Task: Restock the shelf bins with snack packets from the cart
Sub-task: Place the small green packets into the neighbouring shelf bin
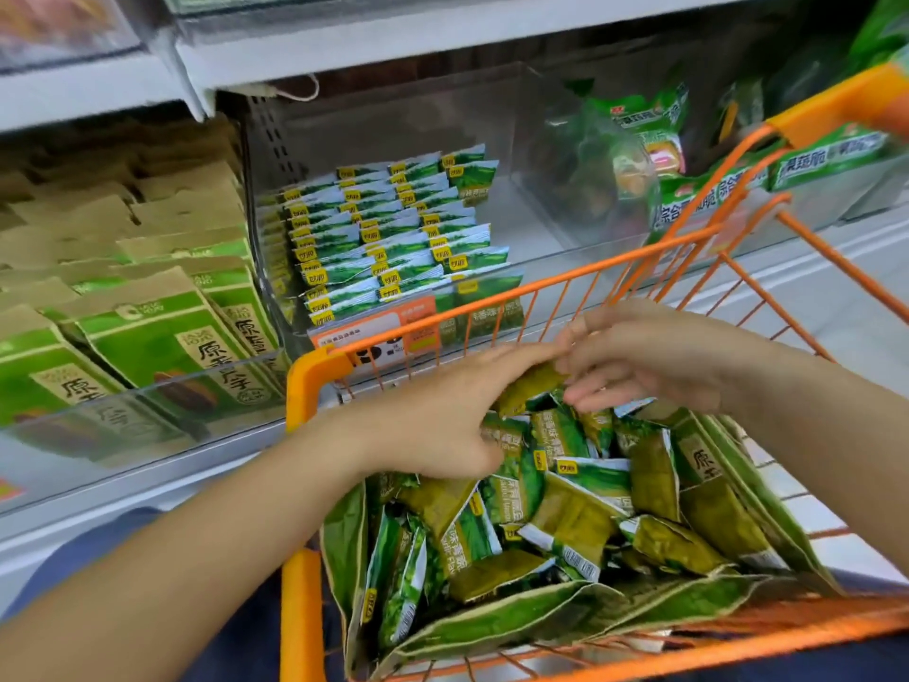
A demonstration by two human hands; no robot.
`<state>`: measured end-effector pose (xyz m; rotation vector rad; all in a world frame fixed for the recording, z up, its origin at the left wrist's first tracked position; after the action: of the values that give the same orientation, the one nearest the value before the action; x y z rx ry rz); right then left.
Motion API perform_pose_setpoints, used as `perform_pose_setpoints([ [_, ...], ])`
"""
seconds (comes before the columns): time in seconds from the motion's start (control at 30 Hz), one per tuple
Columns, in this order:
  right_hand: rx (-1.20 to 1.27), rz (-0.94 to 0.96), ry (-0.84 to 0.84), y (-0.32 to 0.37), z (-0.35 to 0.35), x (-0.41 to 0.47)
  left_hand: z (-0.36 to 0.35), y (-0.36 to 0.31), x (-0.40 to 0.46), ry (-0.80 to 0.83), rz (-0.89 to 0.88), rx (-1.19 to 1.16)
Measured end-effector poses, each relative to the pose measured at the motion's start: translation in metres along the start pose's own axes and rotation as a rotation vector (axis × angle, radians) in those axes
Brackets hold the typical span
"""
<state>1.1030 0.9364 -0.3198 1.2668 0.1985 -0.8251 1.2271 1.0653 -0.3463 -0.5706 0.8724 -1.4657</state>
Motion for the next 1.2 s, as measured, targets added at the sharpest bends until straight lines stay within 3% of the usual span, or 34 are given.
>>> perform_pose_setpoints([
  [0.07,0.18,0.031,0.014,0.006,0.001,-0.002,0.0,0.002,0.003,-0.184,-0.065,-0.038],
  [0.17,0.28,0.105,-0.117,0.008,0.002,-0.002,0.01,0.004,0.005,-0.454,-0.039,-0.507],
  [0.27,0.14,0.193,-0.262,0.008,0.002,-0.003,0.016,-0.001,0.005,-0.465,-0.018,-0.713],
  [0.43,0.149,0.286,-0.198,0.008,-0.006,-0.005,0.019,-0.003,0.004,-0.567,-0.001,-0.856],
  [0.53,0.059,0.378,-0.238,0.01,-0.011,-0.005,0.023,-0.005,0.004,-0.594,-0.018,-0.752],
  [0.7,-0.009,0.562,-0.499,0.014,-0.004,0.0,0.054,-0.025,0.003,-0.536,0.034,-0.501],
  [0.77,-0.259,0.62,-0.655,0.013,0.003,0.001,0.07,-0.033,0.011,-0.509,0.041,-0.363],
  [0.83,-0.666,0.684,-0.834,0.009,0.008,0.006,0.091,-0.027,0.026,-0.596,0.047,-0.273],
  [1.0,-1.275,0.446,-0.752,-0.02,0.014,0.036,0.149,0.02,0.104,-0.844,0.143,-0.11],
  [1.1,-1.336,0.453,-0.795,-0.022,0.01,0.039,0.161,0.035,0.152,-0.802,0.296,0.184],
  [1.2,-1.324,0.497,-0.863,-0.022,0.007,0.039,0.163,0.047,0.179,-0.753,0.373,0.329],
])
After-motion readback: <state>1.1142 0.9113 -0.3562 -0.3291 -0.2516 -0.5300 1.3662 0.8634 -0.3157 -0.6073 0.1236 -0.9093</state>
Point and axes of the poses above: each hand's wrist, its own x-axis towards the middle knuckle, its own z-axis out of the back of the hand, y = z × x, the point moved 2 cm from there along x, towards the middle knuckle, and after that the axes turned 14 degrees about -x, right-handed, at the moved point
